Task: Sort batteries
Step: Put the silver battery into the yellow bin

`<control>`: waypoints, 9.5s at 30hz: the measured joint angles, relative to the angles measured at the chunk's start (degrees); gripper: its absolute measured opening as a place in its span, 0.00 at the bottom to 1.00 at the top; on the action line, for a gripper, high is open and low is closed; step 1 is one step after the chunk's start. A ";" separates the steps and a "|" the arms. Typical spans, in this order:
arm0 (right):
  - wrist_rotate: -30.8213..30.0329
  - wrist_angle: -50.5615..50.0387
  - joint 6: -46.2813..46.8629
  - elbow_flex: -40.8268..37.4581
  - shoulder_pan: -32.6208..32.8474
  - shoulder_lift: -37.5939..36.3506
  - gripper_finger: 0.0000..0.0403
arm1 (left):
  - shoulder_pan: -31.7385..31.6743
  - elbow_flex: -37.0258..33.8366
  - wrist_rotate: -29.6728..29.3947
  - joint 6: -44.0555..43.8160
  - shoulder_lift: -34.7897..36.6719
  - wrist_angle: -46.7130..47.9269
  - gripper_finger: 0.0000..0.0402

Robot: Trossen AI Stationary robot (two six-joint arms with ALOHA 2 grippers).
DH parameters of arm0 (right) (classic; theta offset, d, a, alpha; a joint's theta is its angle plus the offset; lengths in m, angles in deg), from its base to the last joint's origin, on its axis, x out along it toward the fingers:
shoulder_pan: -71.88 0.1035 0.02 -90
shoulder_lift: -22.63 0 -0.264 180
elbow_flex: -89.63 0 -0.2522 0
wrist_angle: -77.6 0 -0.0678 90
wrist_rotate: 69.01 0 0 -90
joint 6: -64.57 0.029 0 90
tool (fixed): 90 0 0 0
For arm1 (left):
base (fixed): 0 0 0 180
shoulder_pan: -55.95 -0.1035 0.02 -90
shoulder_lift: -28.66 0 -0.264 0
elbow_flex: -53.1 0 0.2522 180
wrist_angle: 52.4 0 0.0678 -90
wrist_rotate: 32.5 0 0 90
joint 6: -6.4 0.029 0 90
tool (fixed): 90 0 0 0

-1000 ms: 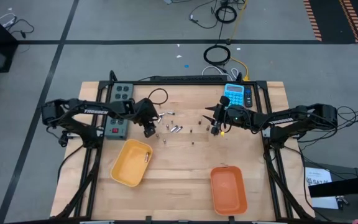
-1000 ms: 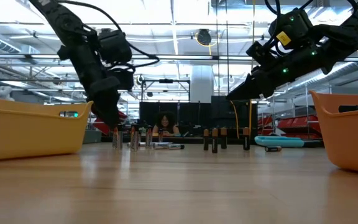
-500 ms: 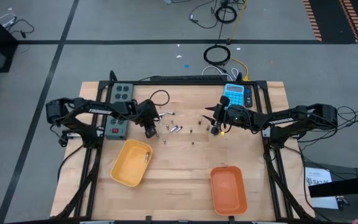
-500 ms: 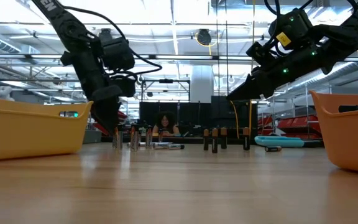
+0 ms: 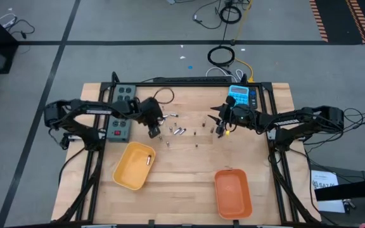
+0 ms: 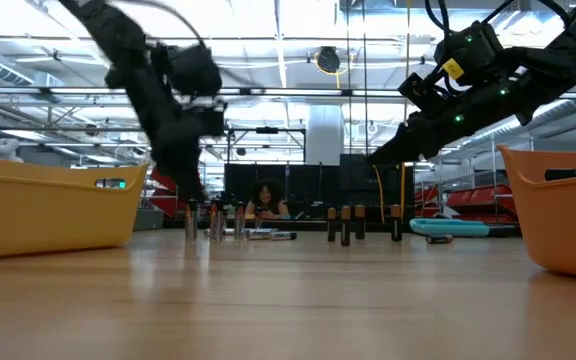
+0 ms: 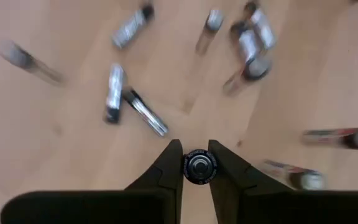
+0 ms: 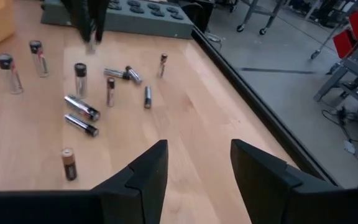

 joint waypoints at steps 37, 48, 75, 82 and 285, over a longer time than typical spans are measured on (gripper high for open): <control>-0.10 3.66 1.67 -1.38 3.11 0.01 0.41 | 38.99 18.50 4.35 -43.93 0.04 41.71 0.18; -0.10 3.72 1.31 -1.38 3.09 0.02 0.41 | 41.20 16.27 5.77 -39.85 -3.74 41.16 0.21; -0.06 4.47 1.31 -1.33 3.09 0.01 0.41 | 35.02 16.24 4.20 -29.88 -17.45 23.87 0.40; 0.16 3.69 0.38 -1.33 3.09 0.02 0.41 | 31.65 16.27 1.49 -45.18 -17.79 17.89 0.40; 2.87 -1.54 -0.44 -1.33 2.88 0.02 0.41 | 35.49 19.92 3.36 -33.03 -13.96 30.49 0.14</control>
